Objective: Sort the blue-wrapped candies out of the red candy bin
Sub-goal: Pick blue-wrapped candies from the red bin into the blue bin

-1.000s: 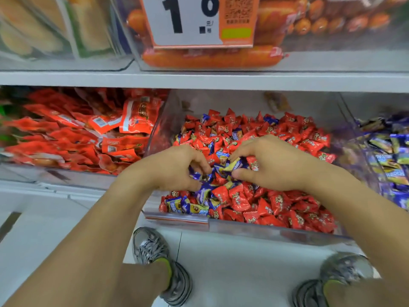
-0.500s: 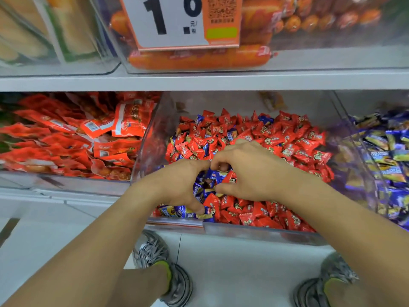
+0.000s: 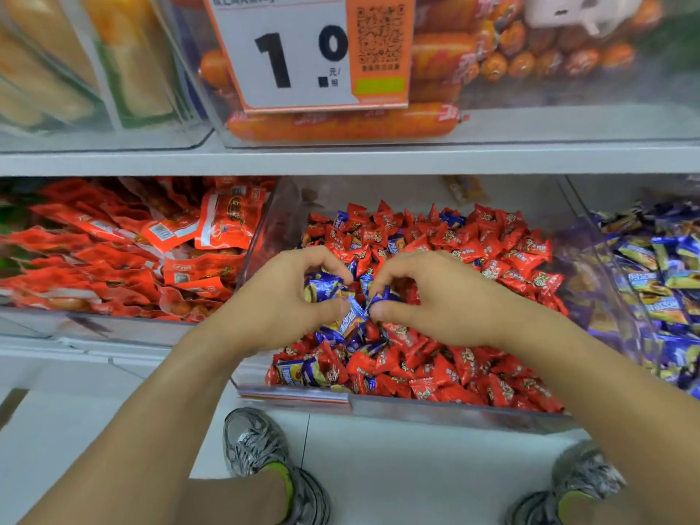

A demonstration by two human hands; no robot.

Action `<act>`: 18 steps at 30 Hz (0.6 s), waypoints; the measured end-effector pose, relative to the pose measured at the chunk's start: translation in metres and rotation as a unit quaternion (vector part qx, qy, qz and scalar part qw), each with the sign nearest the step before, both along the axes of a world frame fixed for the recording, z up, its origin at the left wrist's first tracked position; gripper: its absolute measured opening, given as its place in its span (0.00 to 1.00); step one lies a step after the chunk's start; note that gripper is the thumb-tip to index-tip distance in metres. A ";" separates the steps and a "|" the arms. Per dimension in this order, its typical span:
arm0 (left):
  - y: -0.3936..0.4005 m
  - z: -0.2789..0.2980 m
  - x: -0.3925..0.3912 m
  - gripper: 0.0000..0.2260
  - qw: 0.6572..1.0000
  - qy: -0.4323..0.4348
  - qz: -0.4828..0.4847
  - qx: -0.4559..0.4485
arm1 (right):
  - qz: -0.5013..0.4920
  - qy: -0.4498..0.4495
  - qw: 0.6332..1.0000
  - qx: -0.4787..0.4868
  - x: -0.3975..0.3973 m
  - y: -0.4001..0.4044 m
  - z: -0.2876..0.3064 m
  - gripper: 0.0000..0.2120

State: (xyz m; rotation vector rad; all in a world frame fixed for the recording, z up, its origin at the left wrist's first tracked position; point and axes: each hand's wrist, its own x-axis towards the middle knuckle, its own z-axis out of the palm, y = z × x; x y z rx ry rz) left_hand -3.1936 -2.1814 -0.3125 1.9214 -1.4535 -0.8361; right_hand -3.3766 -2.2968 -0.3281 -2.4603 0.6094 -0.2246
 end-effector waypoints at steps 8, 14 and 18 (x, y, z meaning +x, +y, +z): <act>-0.009 0.002 -0.027 0.07 0.968 0.207 0.115 -0.080 | -0.176 -0.206 0.880 0.391 -0.003 0.008 0.014 0.08; -0.017 -0.002 -0.048 0.13 0.943 0.277 0.122 -0.141 | -0.149 -0.206 0.828 0.499 -0.012 0.012 0.024 0.17; -0.019 0.000 -0.048 0.18 0.937 0.328 0.066 -0.104 | -0.135 -0.212 0.841 0.479 -0.022 0.009 0.022 0.15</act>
